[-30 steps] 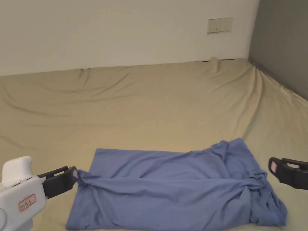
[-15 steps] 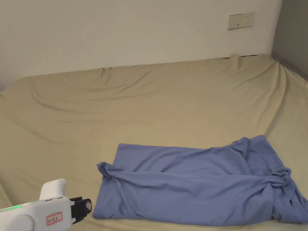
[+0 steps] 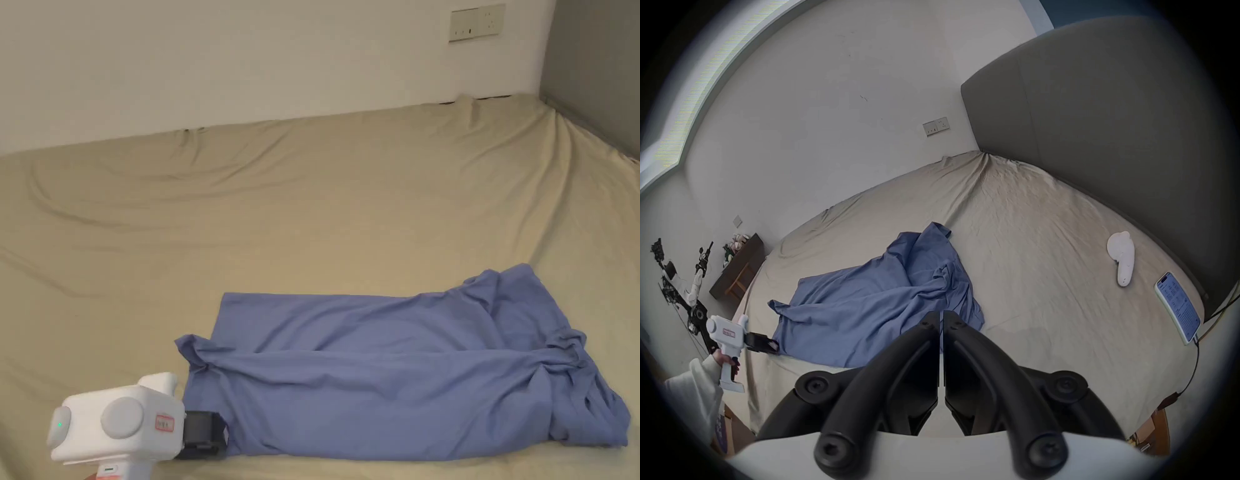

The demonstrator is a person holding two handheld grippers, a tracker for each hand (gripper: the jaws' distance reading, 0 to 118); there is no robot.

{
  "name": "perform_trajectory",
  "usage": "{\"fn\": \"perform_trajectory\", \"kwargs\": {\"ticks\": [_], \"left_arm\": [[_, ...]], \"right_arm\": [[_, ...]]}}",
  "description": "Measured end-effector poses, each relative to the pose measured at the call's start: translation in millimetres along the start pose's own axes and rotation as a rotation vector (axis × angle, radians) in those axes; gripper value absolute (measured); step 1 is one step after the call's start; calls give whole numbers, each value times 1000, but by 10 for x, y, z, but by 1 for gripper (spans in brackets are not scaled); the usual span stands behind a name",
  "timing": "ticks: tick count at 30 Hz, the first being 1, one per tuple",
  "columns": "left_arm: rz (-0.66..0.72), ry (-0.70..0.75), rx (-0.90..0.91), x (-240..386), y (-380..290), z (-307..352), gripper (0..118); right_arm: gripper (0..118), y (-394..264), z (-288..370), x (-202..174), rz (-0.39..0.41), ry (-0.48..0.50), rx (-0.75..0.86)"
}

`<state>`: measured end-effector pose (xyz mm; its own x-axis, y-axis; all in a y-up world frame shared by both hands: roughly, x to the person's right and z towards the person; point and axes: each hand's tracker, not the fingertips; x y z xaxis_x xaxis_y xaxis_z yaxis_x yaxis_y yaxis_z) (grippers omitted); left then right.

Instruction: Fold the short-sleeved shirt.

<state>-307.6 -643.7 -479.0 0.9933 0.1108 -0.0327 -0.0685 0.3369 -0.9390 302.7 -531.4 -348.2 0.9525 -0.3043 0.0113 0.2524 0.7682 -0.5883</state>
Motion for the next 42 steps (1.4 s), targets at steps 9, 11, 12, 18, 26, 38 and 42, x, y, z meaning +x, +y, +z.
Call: {"fn": "perform_trajectory", "kwargs": {"ticks": [9,11,12,18,26,38,42], "left_arm": [[-144,33,114,361,-110,272,9],[-154,50,131,334,-69,307,9],[-125,29,130,328,-58,316,9],[-77,-3,196,242,-50,569,9],[-38,-51,242,252,-36,753,9],[-4,-60,229,155,-193,952,9],[16,-85,249,132,-465,1358,9]], "right_arm": [[4,-57,-377,109,0,-11,-62],[4,-79,-521,126,-14,3,-89],[4,-89,-603,135,-19,10,-99],[62,-101,-1110,302,48,29,-247],[102,-359,-1854,372,41,43,-474],[14,-2,-1331,75,139,71,-335],[14,243,-836,13,175,99,-345]]}}
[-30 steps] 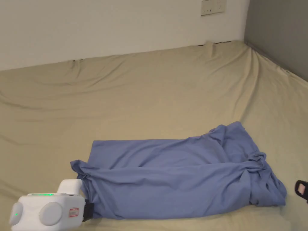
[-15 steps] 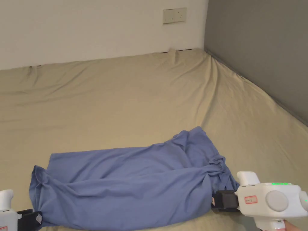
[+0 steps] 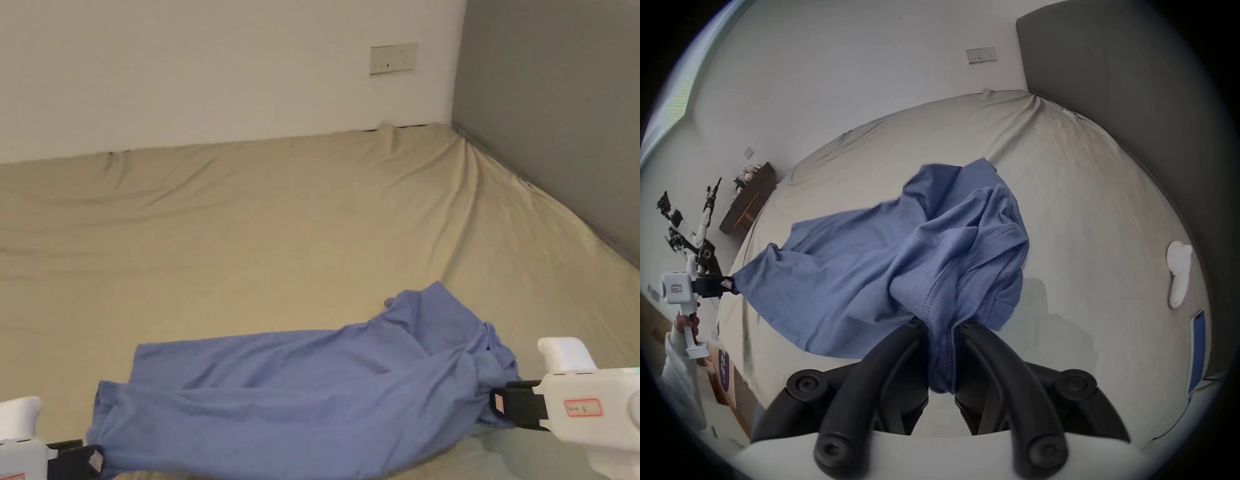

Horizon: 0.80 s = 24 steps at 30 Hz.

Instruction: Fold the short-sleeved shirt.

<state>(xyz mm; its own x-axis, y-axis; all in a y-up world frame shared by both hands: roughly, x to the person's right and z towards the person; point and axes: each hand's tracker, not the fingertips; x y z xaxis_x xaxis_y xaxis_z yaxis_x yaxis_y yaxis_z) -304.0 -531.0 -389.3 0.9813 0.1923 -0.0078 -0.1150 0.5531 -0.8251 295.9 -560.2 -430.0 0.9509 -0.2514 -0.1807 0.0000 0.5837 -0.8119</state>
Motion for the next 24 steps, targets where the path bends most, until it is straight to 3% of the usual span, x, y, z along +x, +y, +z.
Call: {"fn": "perform_trajectory", "kwargs": {"ticks": [3,6,8,12,20,21,22,23,24], "left_arm": [[4,-2,-17,-13,-317,293,9],[102,-63,-79,-80,-770,452,9],[87,-48,-120,-75,-1056,458,9],[163,-35,-176,-139,-1552,298,9],[198,8,-225,-193,-1799,-103,9],[205,7,-223,-197,-1817,-132,9],[206,6,-220,-203,-1818,-127,17],[226,11,-206,-205,-1814,-114,43],[224,24,-210,-203,-1787,-90,71]], "right_arm": [[14,-142,409,3,14,61,-20],[14,-413,654,24,23,52,-100],[14,-670,742,-7,28,42,-145],[14,-1227,609,9,-25,4,-254],[15,-1673,207,97,-15,-29,-282],[19,-1659,224,89,-12,-23,-273],[33,-1643,237,74,-1,-28,-275],[70,-1615,262,102,23,-49,-281],[97,-1581,308,105,59,-95,-285]]}}
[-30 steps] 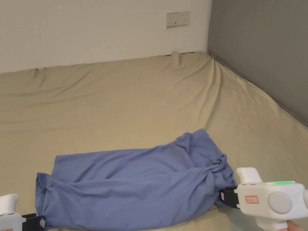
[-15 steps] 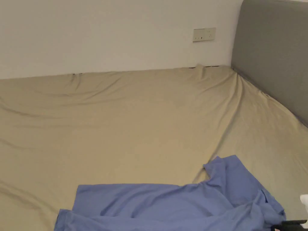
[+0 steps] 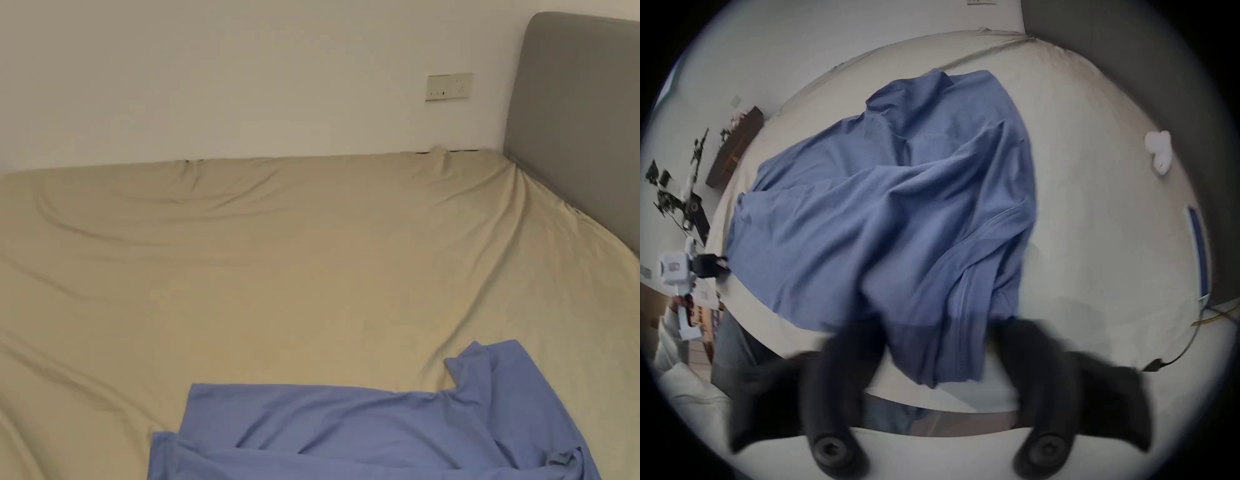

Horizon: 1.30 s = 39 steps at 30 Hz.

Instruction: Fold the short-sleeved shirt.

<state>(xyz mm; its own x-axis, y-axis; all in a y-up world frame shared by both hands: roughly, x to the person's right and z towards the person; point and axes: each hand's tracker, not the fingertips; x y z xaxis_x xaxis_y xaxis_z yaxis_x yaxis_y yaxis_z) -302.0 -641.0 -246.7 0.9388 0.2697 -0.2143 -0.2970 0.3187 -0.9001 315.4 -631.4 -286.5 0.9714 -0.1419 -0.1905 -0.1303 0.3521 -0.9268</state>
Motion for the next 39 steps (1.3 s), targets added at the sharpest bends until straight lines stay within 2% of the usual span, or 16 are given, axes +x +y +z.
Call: {"fn": "perform_trajectory", "kwargs": {"ticks": [1,2,7,11,12,13,14,19,27,28,29,30,32,35,38,39], "left_arm": [[7,-3,10,0,18,63,96],[22,14,28,15,44,179,101],[-4,12,338,217,203,1179,102],[-91,-76,481,439,469,1648,66],[-118,-70,488,510,593,1681,54],[-142,-76,492,565,710,1675,8],[-142,-69,525,626,849,1632,0],[-209,-81,415,873,1767,1090,0],[-274,-17,22,856,2660,-402,0],[-285,9,-15,850,2696,-542,10],[-294,54,-39,841,2713,-680,82],[-321,94,-71,833,2714,-826,118],[-404,122,-121,745,2623,-1007,118],[-318,126,-103,732,2693,-1084,111],[-260,11,-70,704,2651,-1146,62],[-269,36,-81,732,2630,-1187,54]], "right_arm": [[111,18,72,5,13,-23,9],[113,42,219,10,5,-28,62],[116,156,1467,-160,-84,55,623],[98,373,1902,-269,-198,133,750],[90,405,1936,-294,-206,138,776],[56,425,1950,-321,-201,127,799],[5,470,1944,-353,-195,119,796],[4,638,1778,-344,-201,119,798],[4,799,1422,-257,-214,97,687],[4,804,1396,-249,-212,88,681],[4,816,1368,-232,-202,80,669],[4,829,1335,-215,-195,70,657],[4,838,1274,-158,-200,71,646],[4,854,1162,-99,-207,72,611],[4,911,1001,-26,-200,50,576],[4,939,945,-9,-202,47,567]]}}
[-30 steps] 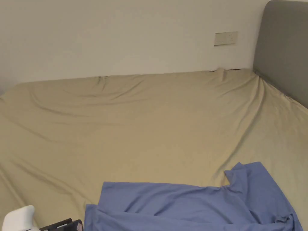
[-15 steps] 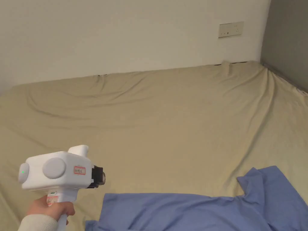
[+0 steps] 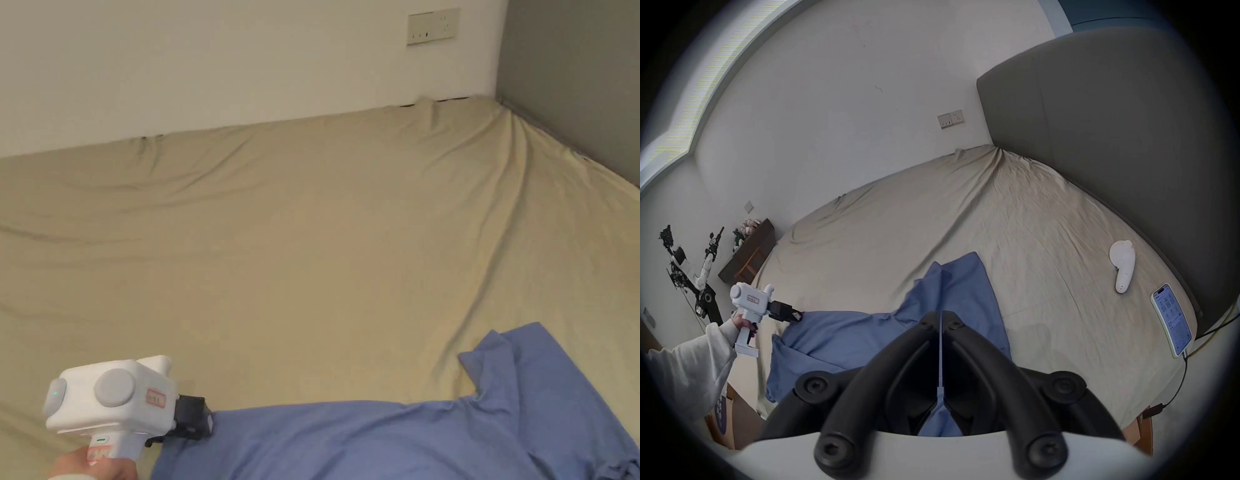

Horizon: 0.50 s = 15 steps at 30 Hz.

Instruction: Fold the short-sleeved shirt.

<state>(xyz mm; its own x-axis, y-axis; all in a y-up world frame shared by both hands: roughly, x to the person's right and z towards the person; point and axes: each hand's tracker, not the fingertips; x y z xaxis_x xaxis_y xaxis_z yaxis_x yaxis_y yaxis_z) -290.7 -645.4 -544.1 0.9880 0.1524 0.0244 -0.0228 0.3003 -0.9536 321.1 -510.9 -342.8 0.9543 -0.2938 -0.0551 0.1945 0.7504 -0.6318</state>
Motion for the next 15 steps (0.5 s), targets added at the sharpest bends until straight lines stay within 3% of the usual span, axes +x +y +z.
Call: {"fn": "perform_trajectory", "kwargs": {"ticks": [1,3,5,9,11,12,13,14,15], "left_arm": [[-24,66,-4,43,-28,-1,52],[-89,32,56,135,-92,83,45],[-73,-14,44,202,-134,158,12],[-118,-9,84,280,-172,271,10],[-69,-32,126,237,-180,356,10],[-38,-49,150,191,-183,411,10],[-8,-72,154,158,-182,449,10],[-7,-63,167,133,-183,497,10],[-16,-52,184,239,-300,626,10]], "right_arm": [[4,7,-74,29,0,-1,-10],[4,36,-257,83,6,-13,-35],[4,77,-484,151,23,-19,-75],[4,152,-1150,287,52,-49,-196],[5,186,-1466,334,58,-51,-264],[21,221,-1634,353,74,-44,-312],[61,240,-1791,464,77,-55,-325],[115,272,-1938,497,83,-49,-355],[118,300,-2091,518,64,-42,-407]]}}
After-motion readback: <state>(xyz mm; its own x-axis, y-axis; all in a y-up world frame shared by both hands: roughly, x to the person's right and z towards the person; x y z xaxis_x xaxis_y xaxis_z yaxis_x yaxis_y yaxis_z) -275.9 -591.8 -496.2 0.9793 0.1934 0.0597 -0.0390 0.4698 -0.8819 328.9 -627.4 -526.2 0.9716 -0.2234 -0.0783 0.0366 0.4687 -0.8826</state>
